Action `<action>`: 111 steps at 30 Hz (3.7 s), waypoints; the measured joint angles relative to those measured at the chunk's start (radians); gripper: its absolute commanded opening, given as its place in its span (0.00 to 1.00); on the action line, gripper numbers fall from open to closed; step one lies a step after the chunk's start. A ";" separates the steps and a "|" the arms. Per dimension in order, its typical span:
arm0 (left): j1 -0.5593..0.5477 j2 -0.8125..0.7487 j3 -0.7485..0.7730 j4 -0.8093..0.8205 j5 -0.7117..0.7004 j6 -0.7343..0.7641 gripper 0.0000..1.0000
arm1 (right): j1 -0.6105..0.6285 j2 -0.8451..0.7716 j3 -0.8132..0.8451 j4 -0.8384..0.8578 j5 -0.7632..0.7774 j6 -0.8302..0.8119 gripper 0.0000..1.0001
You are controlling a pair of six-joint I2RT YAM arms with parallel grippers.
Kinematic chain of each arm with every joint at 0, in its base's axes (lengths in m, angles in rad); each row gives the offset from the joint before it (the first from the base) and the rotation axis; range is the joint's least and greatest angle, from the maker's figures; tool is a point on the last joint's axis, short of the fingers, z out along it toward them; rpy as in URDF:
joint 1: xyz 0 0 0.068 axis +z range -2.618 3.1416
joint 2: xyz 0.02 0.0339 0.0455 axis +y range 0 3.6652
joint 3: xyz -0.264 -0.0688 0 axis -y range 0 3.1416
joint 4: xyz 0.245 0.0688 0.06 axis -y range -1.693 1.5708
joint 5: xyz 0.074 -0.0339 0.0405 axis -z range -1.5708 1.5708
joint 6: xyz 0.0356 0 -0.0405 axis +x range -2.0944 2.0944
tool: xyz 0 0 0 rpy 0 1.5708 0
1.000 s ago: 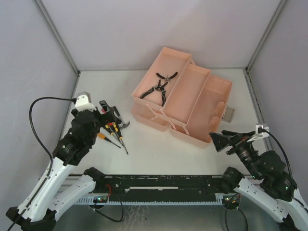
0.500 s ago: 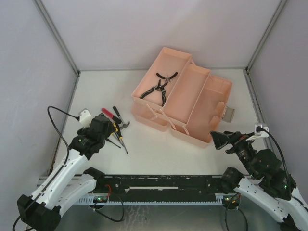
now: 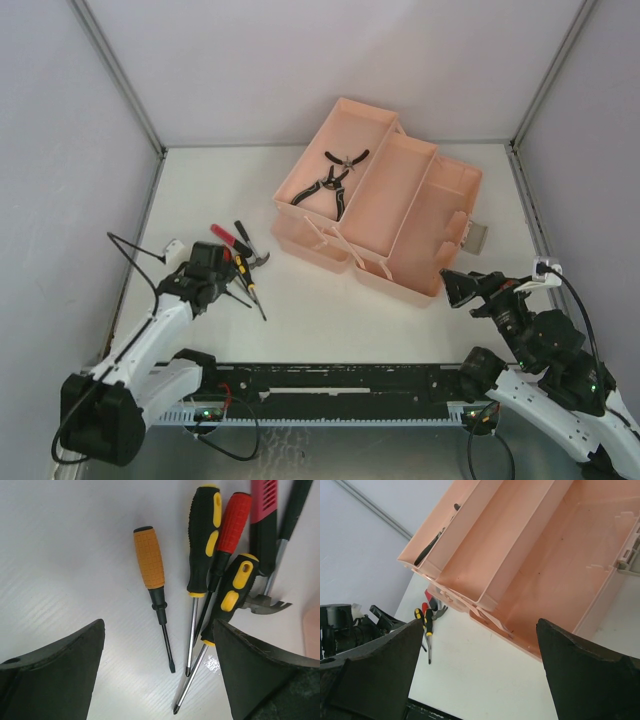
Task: Pack the tool kit
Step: Pick up the screwdriver from the center of the board.
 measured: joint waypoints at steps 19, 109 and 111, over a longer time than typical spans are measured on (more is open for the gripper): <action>0.014 0.415 0.210 -0.116 0.016 -0.048 0.67 | 0.000 -0.006 0.000 -0.019 0.040 0.020 0.95; 0.077 0.387 0.122 -0.005 0.085 -0.141 0.00 | 0.000 -0.049 -0.002 -0.018 0.118 0.075 0.96; 0.077 0.316 0.109 -0.005 0.085 -0.133 0.00 | 0.000 -0.048 -0.002 -0.018 0.117 0.075 0.96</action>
